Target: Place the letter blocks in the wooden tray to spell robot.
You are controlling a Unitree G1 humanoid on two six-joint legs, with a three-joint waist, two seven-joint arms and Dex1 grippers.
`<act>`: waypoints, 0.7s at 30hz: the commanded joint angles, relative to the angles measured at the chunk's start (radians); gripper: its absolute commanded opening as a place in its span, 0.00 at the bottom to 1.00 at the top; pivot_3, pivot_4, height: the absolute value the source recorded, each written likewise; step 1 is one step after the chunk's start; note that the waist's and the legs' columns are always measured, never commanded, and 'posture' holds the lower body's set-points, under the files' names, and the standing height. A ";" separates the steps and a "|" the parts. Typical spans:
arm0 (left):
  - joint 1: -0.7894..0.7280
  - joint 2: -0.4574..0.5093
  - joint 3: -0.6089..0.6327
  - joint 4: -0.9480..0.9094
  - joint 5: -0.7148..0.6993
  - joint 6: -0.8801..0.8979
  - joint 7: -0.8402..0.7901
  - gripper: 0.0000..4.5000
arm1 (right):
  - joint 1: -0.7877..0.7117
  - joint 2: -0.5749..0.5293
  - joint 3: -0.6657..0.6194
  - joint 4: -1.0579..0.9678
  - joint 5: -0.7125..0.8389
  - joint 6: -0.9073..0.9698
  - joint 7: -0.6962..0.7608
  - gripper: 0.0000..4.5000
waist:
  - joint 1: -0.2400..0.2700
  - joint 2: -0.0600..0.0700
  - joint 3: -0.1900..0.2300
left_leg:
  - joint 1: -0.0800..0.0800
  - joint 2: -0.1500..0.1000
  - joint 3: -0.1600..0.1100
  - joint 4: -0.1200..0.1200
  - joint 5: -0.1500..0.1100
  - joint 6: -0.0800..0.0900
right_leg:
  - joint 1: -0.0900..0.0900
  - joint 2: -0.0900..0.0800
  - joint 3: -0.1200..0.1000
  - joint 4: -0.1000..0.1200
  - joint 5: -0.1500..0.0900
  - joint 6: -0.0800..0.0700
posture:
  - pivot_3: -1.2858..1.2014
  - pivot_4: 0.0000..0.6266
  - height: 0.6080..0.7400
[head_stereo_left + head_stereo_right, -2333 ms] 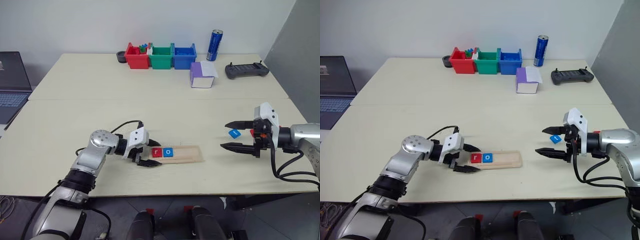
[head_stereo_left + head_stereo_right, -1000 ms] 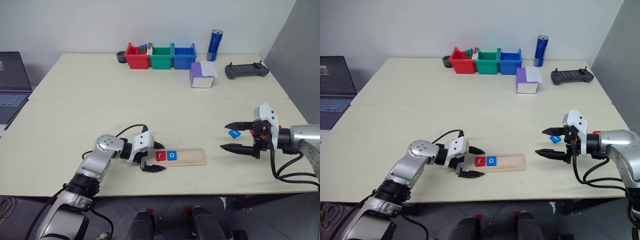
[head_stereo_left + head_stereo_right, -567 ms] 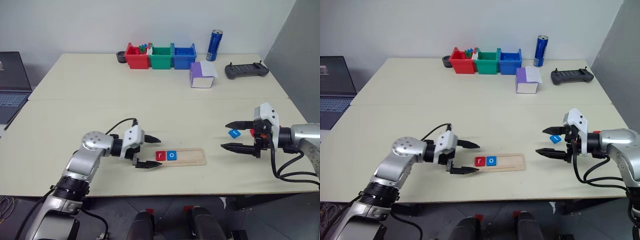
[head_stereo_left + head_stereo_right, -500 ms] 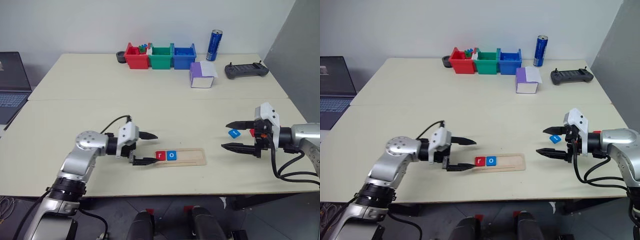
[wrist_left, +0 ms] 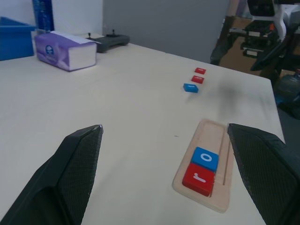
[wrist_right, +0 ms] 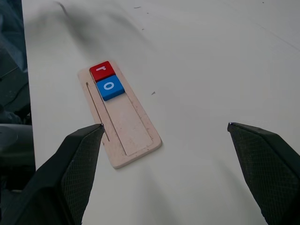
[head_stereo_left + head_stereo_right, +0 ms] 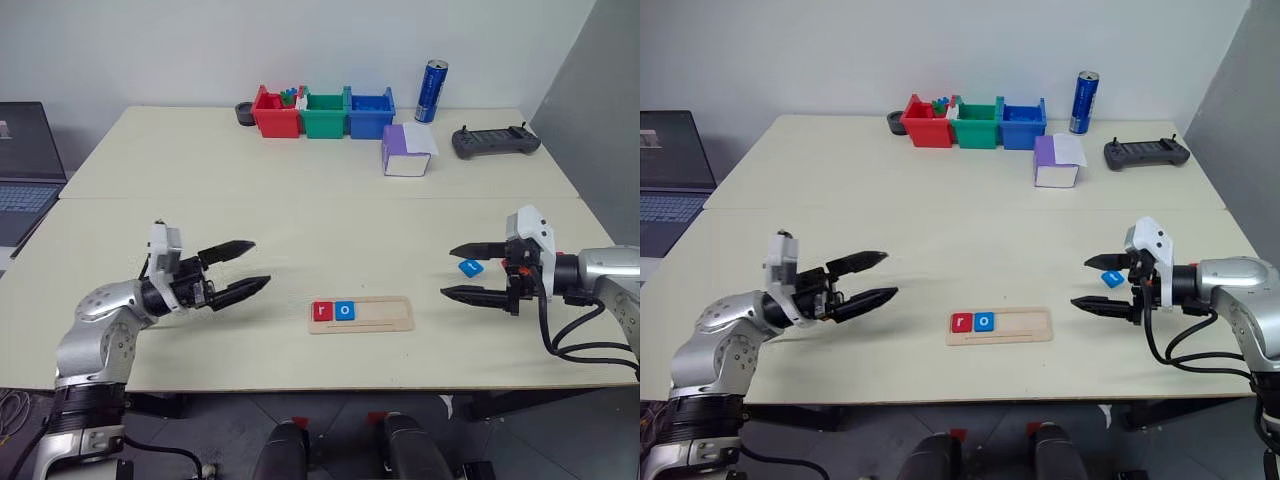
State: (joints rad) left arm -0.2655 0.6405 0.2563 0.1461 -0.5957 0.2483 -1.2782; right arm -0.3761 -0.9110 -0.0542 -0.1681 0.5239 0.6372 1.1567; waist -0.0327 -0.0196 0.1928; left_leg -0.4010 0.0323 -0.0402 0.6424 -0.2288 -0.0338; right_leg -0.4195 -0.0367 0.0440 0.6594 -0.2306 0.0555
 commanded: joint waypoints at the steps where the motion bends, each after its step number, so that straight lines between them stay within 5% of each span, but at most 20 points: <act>1: 0.036 -0.006 0.016 0.019 0.014 -0.082 -0.023 0.99 | -0.023 -0.005 -0.008 -0.004 -0.002 -0.018 0.007 1.00 | 0.000 0.000 0.000 | 0.000 0.000 0.000 0.000 0.000 0.000 | 0.000 0.000 0.000 0.000 0.000 0.000 | 0.52 0.24 1.00; 11: 0.101 -0.006 0.001 0.145 0.067 -0.358 -0.182 0.99 | -0.011 -0.002 -0.011 -0.011 -0.003 -0.018 -0.003 1.00 | 0.001 0.000 0.000 | 0.000 0.000 0.000 0.000 0.000 0.000 | 0.000 0.000 0.000 0.000 -0.001 -0.001 | 0.52 0.24 1.00; 21: 0.088 -0.013 0.008 0.222 0.051 -0.440 -0.265 0.99 | 0.005 -0.007 -0.015 -0.009 -0.014 -0.018 -0.002 1.00 | 0.000 0.000 0.000 | 0.000 0.000 0.000 0.000 0.000 0.000 | 0.000 0.000 0.000 0.000 -0.001 -0.001 | 0.52 0.24 1.00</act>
State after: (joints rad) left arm -0.1752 0.6306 0.2516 0.3955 -0.5282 -0.1751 -1.5412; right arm -0.3697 -0.9081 -0.0535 -0.1569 0.5073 0.6320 1.1548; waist -0.0325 -0.0197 0.1928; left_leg -0.4011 0.0326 -0.0401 0.6420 -0.2288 -0.0338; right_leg -0.4199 -0.0368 0.0439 0.6592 -0.2313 0.0543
